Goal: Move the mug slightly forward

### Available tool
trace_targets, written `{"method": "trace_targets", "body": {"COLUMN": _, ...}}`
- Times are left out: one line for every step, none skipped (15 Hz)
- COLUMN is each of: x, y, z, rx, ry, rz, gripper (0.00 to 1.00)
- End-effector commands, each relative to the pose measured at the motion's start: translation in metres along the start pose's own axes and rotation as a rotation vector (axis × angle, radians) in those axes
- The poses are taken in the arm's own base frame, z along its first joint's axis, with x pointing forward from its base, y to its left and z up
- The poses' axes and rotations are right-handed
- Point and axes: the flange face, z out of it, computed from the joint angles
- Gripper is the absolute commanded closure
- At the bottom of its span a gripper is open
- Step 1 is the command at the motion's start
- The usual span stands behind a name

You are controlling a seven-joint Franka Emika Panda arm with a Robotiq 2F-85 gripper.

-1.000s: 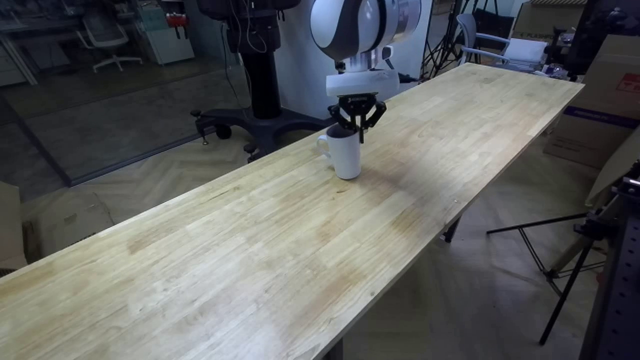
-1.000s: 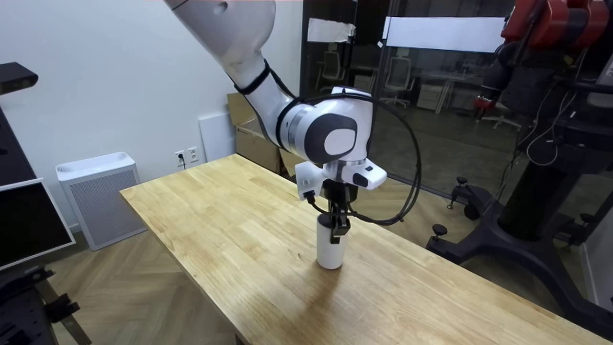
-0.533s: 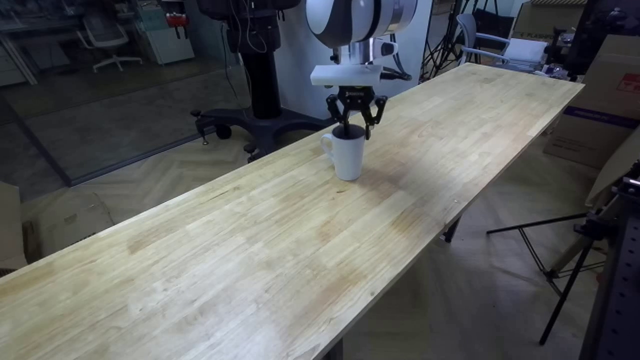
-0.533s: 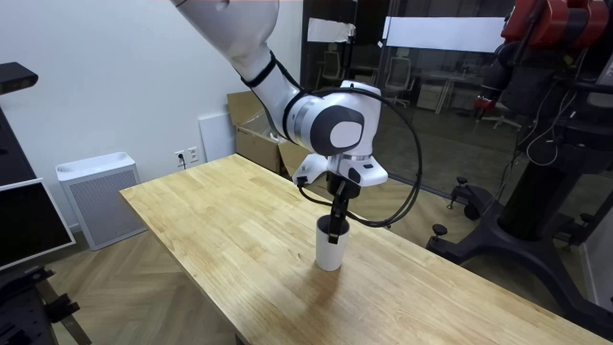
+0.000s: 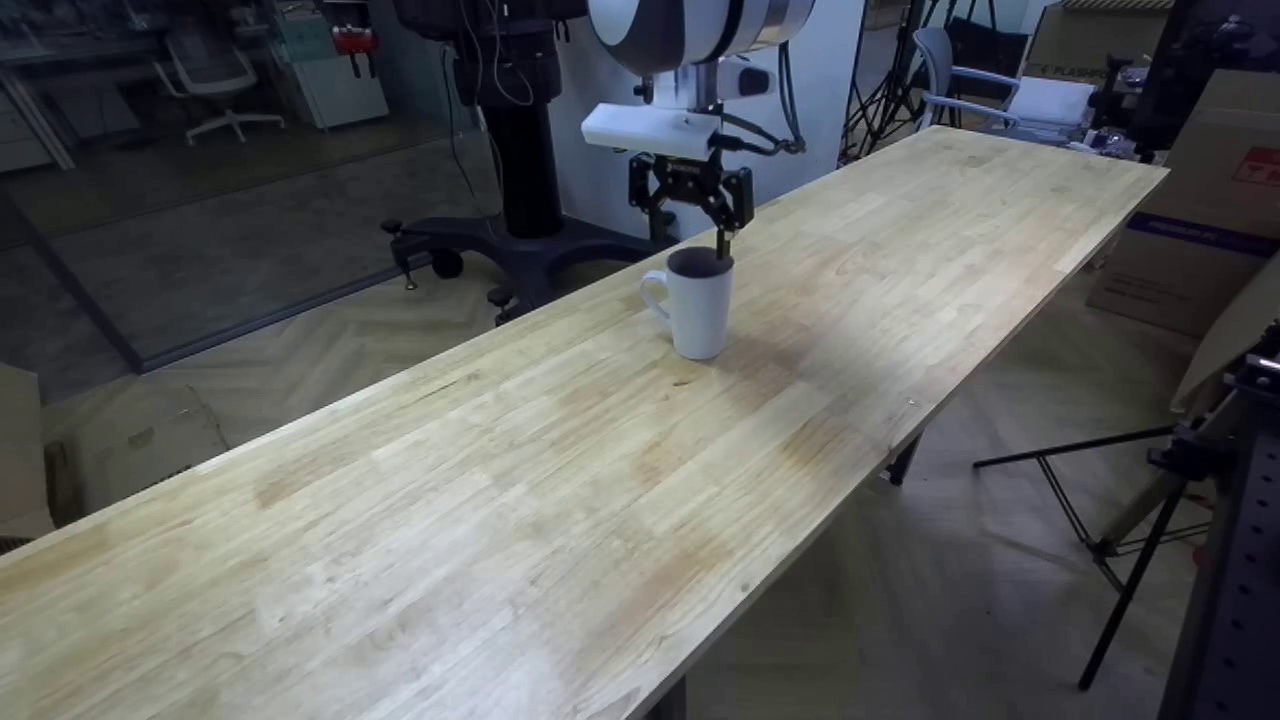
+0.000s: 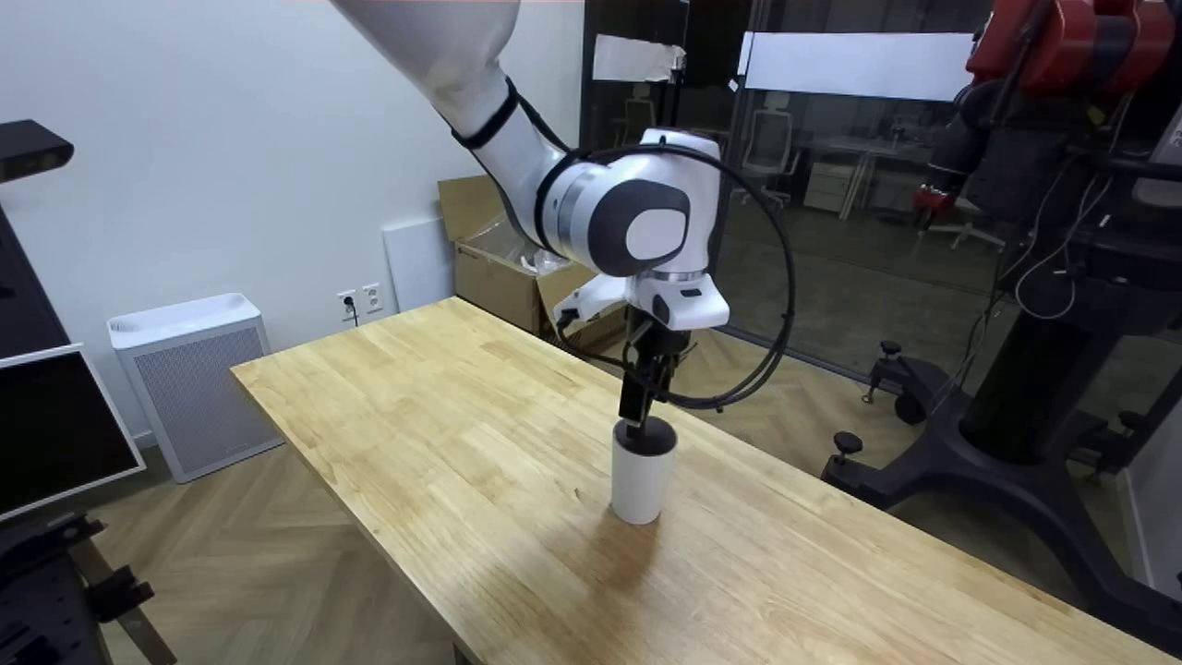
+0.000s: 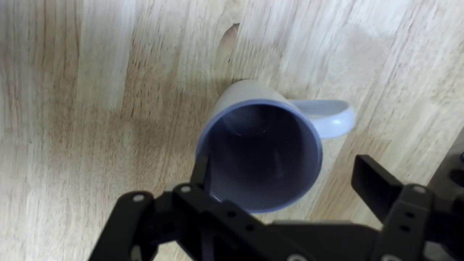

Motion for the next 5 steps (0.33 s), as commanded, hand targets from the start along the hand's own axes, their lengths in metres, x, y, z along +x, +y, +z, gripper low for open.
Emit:
{"method": "trace_targets", "body": {"x": -0.0023, "y": -0.0022, "z": -0.0035, "rx": 0.004, "ry": 0.001, "rz": -0.003, "gripper": 0.0}}
{"method": "trace_targets", "body": {"x": -0.0035, "y": -0.0023, "z": -0.0027, "rx": 0.003, "ry": -0.001, "rz": -0.006, "gripper": 0.0}}
{"method": "trace_targets", "body": {"x": -0.0029, "y": -0.0014, "z": -0.0004, "rx": 0.0, "ry": -0.001, "rz": -0.006, "gripper": 0.0}}
{"method": "trace_targets", "body": {"x": -0.001, "y": -0.0001, "z": 0.0019, "rx": -0.004, "ry": -0.002, "rz": -0.004, "gripper": 0.0}}
{"method": "trace_targets", "body": {"x": 0.0, "y": 0.0007, "z": 0.0034, "rx": -0.006, "ry": -0.002, "rz": -0.003, "gripper": 0.0}}
